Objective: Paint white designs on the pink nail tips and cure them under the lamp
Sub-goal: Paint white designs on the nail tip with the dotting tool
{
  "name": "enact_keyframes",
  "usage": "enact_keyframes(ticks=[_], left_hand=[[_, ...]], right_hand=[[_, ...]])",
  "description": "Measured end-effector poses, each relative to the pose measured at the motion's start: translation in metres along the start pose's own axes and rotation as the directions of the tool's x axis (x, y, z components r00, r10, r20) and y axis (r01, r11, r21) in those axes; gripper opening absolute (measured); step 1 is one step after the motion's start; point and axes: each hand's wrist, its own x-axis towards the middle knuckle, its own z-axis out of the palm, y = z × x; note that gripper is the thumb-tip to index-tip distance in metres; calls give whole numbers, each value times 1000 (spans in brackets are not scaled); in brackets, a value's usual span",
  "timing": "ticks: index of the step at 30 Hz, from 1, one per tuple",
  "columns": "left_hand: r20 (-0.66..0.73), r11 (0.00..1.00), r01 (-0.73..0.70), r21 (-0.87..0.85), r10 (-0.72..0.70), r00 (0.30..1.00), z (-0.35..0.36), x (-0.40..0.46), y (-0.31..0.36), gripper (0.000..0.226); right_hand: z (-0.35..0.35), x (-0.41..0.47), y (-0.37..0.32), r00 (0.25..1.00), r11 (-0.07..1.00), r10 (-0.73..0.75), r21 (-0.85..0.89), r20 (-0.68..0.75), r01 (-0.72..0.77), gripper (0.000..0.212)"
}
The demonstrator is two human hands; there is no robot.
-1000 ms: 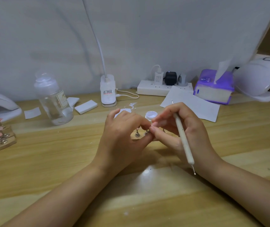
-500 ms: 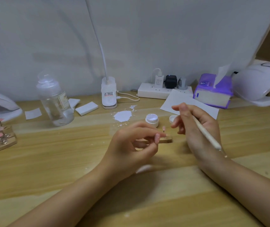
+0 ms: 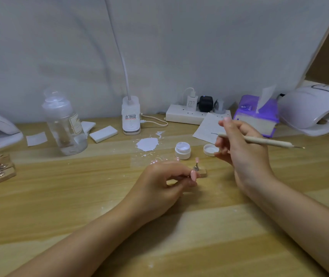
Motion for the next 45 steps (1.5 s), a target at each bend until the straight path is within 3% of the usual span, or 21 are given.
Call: enact_keyframes(ticks=[6,11,19,29,45], left_hand=[[16,1000,5,20,-5,1000,0,0,-4,17],[30,999,-1,48,0,1000,1,-1,-4,12],[19,996,2,87,-3,1000,2,1,-1,12],[40,989,-23,148,17,999,1,1,-4,20],[55,988,1,156,-9,998,0,1,-5,22]], right_hand=[[17,23,-1,987,981,-138,-130,78,147,30],[33,36,19,967,926,-252,-279,44,255,45],[33,39,42,934,803,-313,-477,175,358,51],[31,42,46,938,801,-245,-493,247,339,46],[31,43,47,936,807,-250,-481,246,342,46]])
